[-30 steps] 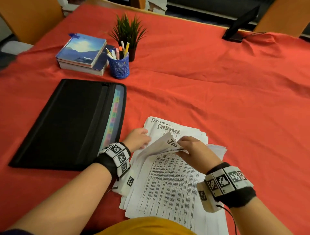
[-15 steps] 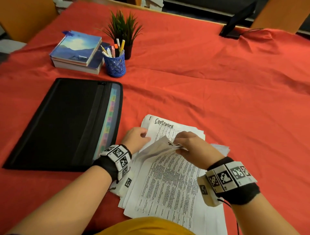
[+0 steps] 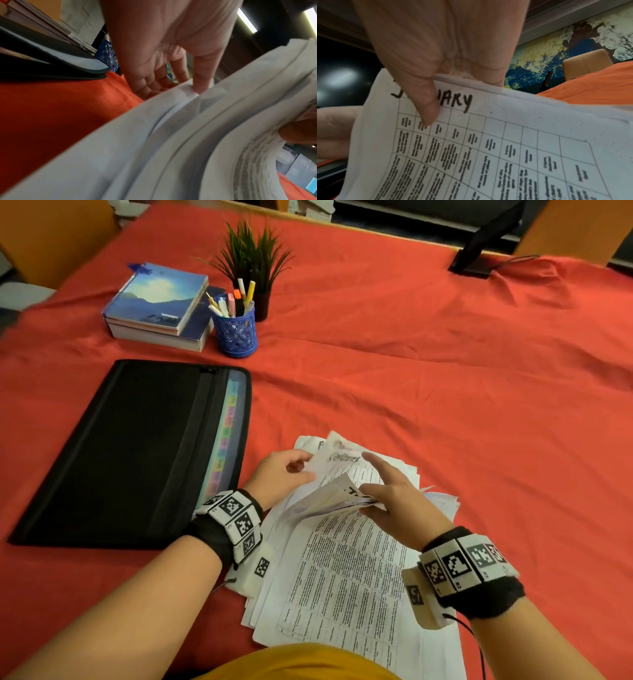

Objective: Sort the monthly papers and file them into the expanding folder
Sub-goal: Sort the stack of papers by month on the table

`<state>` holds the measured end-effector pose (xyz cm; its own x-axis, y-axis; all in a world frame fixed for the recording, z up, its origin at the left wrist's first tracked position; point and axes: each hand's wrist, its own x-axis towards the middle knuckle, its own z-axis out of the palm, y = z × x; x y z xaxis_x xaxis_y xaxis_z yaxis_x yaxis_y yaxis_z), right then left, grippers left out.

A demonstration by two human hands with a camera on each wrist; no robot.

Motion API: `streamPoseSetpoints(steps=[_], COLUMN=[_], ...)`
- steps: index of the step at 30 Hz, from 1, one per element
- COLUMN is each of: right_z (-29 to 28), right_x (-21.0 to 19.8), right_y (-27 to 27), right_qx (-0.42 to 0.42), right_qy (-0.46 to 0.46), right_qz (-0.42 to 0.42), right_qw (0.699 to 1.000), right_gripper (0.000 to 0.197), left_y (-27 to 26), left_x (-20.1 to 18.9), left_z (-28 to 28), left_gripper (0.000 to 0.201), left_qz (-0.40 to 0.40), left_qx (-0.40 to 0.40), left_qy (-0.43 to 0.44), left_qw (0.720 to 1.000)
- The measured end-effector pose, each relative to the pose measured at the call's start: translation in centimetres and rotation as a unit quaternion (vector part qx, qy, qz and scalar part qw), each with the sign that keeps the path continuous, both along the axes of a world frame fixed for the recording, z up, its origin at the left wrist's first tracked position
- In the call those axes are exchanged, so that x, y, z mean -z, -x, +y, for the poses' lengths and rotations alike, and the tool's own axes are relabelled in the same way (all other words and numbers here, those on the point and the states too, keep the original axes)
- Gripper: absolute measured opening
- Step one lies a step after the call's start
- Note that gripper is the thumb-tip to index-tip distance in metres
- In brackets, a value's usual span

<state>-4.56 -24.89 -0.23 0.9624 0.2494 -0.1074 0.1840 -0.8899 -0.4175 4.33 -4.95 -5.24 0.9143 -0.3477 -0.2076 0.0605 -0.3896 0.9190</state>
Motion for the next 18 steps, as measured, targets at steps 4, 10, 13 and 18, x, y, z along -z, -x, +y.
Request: streamPoseSetpoints(steps=[4, 10, 13, 18], right_z=[-0.1, -0.1, -0.1, -0.2], right_x=[0.5, 0.7, 0.7, 0.8], right_y=[-0.2, -0.5, -0.3, -0.1], right_qx=[-0.016, -0.013, -0.015, -0.007], right_qy=[0.000, -0.016, -0.019, -0.022], right_qz=[-0.031, -0.032, -0.032, -0.028], right_qw=[0.999, 0.999, 0.999, 0.999], right_gripper=[0.014, 0.016, 0.015, 0.014], left_y=[0.5, 0.9, 0.8, 0.8], left_x=[-0.3, -0.8, -0.5, -0.1], left_z=[0.9, 1.5, 1.5, 1.0], left_gripper=[0.029, 0.028, 0.027, 0.027], left_qz=[0.022, 0.115, 0.138, 0.098], left_qx=[0.068, 0.129, 0.100, 0.086], left_qy=[0.044, 0.090, 0.106, 0.085], left_qw=[0.996, 0.981, 0.980, 0.988])
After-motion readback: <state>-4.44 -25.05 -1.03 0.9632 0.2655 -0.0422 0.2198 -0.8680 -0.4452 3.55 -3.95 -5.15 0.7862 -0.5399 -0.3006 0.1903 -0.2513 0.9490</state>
